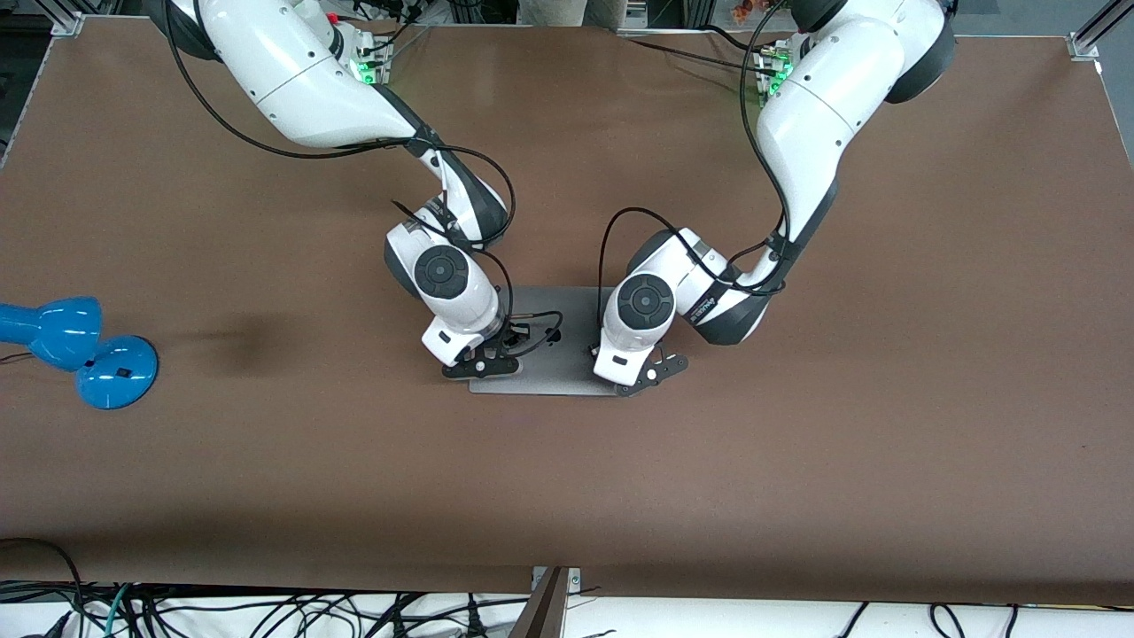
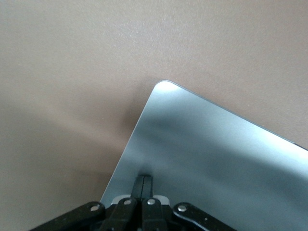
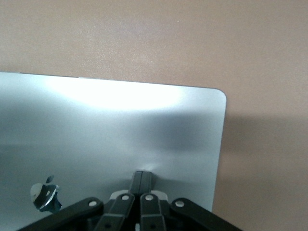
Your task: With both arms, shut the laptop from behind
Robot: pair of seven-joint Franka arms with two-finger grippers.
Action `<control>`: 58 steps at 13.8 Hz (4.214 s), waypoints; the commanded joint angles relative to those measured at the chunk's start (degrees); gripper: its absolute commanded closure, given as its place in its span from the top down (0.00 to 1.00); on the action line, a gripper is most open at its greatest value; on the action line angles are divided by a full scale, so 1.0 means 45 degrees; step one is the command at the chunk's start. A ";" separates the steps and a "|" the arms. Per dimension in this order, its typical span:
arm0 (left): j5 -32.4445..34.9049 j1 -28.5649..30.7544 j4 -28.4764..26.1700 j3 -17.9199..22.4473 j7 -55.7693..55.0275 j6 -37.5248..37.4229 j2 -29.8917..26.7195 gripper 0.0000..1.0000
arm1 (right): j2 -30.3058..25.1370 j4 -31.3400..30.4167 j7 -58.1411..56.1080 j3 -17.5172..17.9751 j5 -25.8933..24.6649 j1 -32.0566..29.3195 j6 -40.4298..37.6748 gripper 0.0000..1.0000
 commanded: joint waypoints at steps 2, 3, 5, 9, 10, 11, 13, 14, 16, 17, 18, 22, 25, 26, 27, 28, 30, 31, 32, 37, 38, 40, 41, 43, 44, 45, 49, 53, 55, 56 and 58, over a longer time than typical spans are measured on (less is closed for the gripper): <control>0.0447 -0.0459 0.0608 0.0331 -0.0193 0.0271 0.0521 0.00 | 0.0260 -0.0033 -0.0133 -0.0147 -0.0271 0.0246 0.0408 0.00; 0.0428 -0.0459 0.0608 0.0312 -0.0174 0.0291 0.0522 0.00 | 0.0338 -0.0033 -0.0133 -0.0302 -0.0291 0.0343 0.0447 0.00; 0.0428 -0.0440 0.0608 0.0312 -0.0174 0.0291 0.0502 0.05 | 0.0416 -0.0053 -0.0153 -0.0828 -0.0272 0.0714 0.0584 0.00; 0.0330 -0.0109 0.0608 0.0292 -0.0154 -0.0291 0.0093 0.62 | 0.0456 0.0083 -0.0290 -0.0850 -0.0175 0.0676 0.0468 0.00; 0.0330 0.0047 0.0627 0.0215 -0.0154 -0.0623 -0.0179 0.81 | 0.0417 0.0123 -0.0290 -0.0831 -0.0097 0.0618 0.0448 0.00; 0.0330 0.0204 0.0608 0.0175 -0.0096 -0.0955 -0.0530 0.87 | 0.0359 0.0142 -0.0270 -0.0811 0.0040 0.0579 0.0119 0.00; 0.0271 0.0303 0.0608 0.0156 0.0410 -0.1988 -0.1155 1.00 | 0.0222 0.0918 -0.0270 -0.0772 0.0681 0.0559 -0.1457 0.00; 0.0252 0.0419 0.0550 0.0136 0.0664 -0.2361 -0.1448 1.00 | 0.0144 0.1388 -0.0270 -0.0772 0.1033 0.0559 -0.2569 0.00; 0.0077 0.0692 0.0316 -0.0175 0.0861 -0.2560 -0.2034 1.00 | -0.0186 0.1996 -0.0270 -0.0753 0.1446 0.0559 -0.3845 0.00; 0.0076 0.0809 0.0296 -0.0312 0.0900 -0.2792 -0.2288 1.00 | -0.0498 0.2017 -0.0270 -0.0753 0.1737 0.0559 -0.4217 0.00; 0.0057 0.0946 0.0295 -0.0545 0.0997 -0.3181 -0.2523 1.00 | -0.0830 0.2018 -0.0270 -0.0772 0.2107 0.0520 -0.4588 0.00; 0.0056 0.2543 -0.0618 -0.2319 0.1368 -0.3908 -0.4004 1.00 | -0.1984 0.2600 -0.0173 -0.0772 0.2814 0.0227 -0.6889 0.00; 0.0056 0.4923 -0.2549 -0.4427 0.1837 -0.3947 -0.5859 1.00 | -0.2297 0.4103 -0.0133 -0.0772 0.2834 0.0110 -0.9388 0.12; 0.0056 0.5918 -0.3175 -0.5343 0.2031 -0.3947 -0.6426 1.00 | -0.2569 0.4398 -0.0133 -0.0772 0.2834 -0.0006 -0.9976 0.28; 0.0056 0.6991 -0.3684 -0.6300 0.2207 -0.3986 -0.6876 1.00 | -0.2920 0.4497 -0.0114 -0.0772 0.2834 -0.0143 -1.0407 0.42; 0.0056 0.8046 -0.4095 -0.7237 0.2364 -0.4141 -0.7190 1.00 | -0.3290 0.4537 -0.0133 -0.0791 0.2815 -0.0318 -1.0721 0.60; 0.0095 1.0136 -0.4624 -0.9015 0.2987 -0.4570 -0.7543 1.00 | -0.4053 0.4537 -0.0211 -0.0792 0.2834 -0.0922 -1.0997 0.94; 0.0115 1.1268 -0.4839 -0.9933 0.3358 -0.4746 -0.7700 1.00 | -0.4327 0.4537 -0.0231 -0.0811 0.2834 -0.1138 -1.1075 1.00; 0.0115 1.2401 -0.5054 -1.0870 0.3652 -0.4883 -0.7817 1.00 | -0.4503 0.4537 -0.0270 -0.0811 0.2834 -0.1353 -1.1269 1.00; 0.0232 1.6413 -0.5525 -1.3906 0.5156 -0.5801 -0.7818 1.00 | -0.5713 0.4537 -0.1183 -0.0831 0.2814 -0.2485 -1.1661 1.00; 0.0252 1.6551 -0.5506 -1.3907 0.5313 -0.5880 -0.7818 1.00 | -0.5948 0.4537 -0.1575 -0.0850 0.2698 -0.2662 -1.2049 1.00; 0.0310 1.7270 -0.5389 -1.4120 0.5761 -0.6095 -0.7818 1.00 | -0.6378 0.4537 -0.2181 -0.0889 0.2639 -0.3188 -1.2209 1.00; 0.0310 1.8029 -0.5349 -1.4799 0.5899 -0.6076 -0.7780 1.00 | -0.6535 0.4537 -0.2493 -0.0889 0.2639 -0.3559 -1.2170 1.00; 0.0291 1.8292 -0.5349 -1.5099 0.6018 -0.6095 -0.7643 1.00 | -0.6750 0.4518 -0.3584 -0.0909 0.2580 -0.4204 -1.2150 1.00; 0.0291 1.8078 -0.5214 -1.4750 0.6018 -0.6115 -0.7643 1.00 | -0.6809 0.4518 -0.4286 -0.1063 0.2425 -0.4420 -1.2111 1.00; 0.0271 1.7283 -0.4942 -1.4012 0.5998 -0.6173 -0.7643 1.00 | -0.6887 0.4518 -0.5009 -0.1355 0.2327 -0.4480 -1.2072 1.00; 0.0135 1.2344 -0.2833 -0.8762 0.6114 -0.7285 -0.7701 1.00 | -0.7199 0.4032 -0.6227 -0.2159 0.2268 -0.4752 -1.1469 1.00; -0.0292 0.9550 -0.1934 -0.5364 0.7303 -0.7695 -0.8245 1.00 | -0.7376 0.3717 -0.6461 -0.2159 0.1740 -0.4832 -1.1057 1.00; -0.1480 0.7384 -0.1853 -0.2011 0.8472 -0.7717 -0.9180 1.00 | -0.7357 0.3659 -0.6423 -0.2139 0.1818 -0.4832 -1.1056 1.00; -0.2067 0.6406 -0.1892 -0.0446 0.9136 -0.7717 -0.9553 1.00 | -0.7357 0.3639 -0.6306 -0.2101 0.1838 -0.4812 -1.1056 1.00; -0.2772 0.5617 -0.2222 0.1263 1.0465 -0.7755 -1.0334 1.00 | -0.7337 0.3639 -0.6363 -0.2081 0.1838 -0.4832 -1.0940 1.00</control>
